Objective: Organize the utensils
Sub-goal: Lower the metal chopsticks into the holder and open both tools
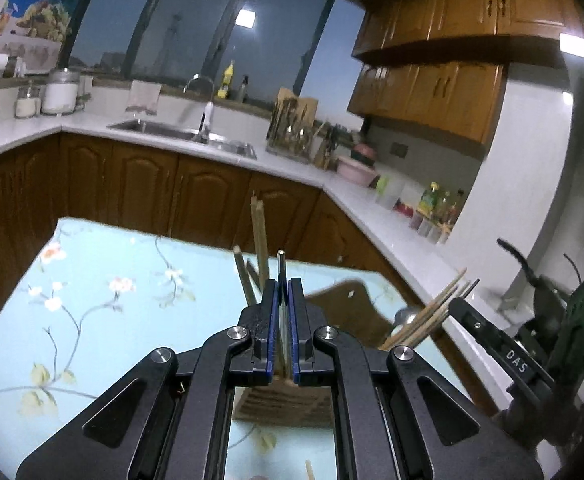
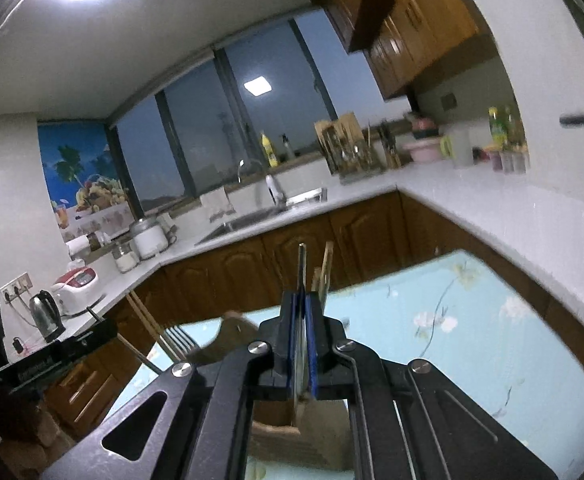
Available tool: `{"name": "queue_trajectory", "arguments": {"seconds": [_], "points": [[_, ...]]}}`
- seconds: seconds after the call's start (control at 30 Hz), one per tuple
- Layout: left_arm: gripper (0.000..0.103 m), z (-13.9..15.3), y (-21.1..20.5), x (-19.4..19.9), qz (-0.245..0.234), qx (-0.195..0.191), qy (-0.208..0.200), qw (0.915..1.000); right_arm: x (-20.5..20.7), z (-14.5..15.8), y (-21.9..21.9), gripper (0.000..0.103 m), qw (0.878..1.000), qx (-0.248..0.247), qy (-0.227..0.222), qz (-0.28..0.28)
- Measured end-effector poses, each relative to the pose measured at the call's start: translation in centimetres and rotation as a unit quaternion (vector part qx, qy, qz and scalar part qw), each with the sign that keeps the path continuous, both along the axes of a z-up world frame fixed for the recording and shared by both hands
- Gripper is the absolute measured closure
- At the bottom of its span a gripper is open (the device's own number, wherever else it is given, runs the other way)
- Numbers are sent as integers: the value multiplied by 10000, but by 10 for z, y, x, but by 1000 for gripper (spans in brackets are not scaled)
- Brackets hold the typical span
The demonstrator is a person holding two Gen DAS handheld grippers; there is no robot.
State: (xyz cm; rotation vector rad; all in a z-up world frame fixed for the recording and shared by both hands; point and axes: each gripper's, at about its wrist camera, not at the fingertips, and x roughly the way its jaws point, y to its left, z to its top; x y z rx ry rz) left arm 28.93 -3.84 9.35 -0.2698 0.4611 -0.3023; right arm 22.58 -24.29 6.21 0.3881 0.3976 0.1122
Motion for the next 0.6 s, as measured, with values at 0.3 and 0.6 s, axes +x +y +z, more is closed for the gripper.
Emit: {"name": "queue_trajectory", "arguments": {"seconds": [0.3, 0.6], "points": [[99, -11, 0, 3, -66, 25, 98, 9999, 9, -8, -4, 97, 9995, 36, 313, 102], [94, -8, 4, 2, -270, -122, 193, 9994, 10, -9, -9, 90, 9989, 225, 384, 159]]}}
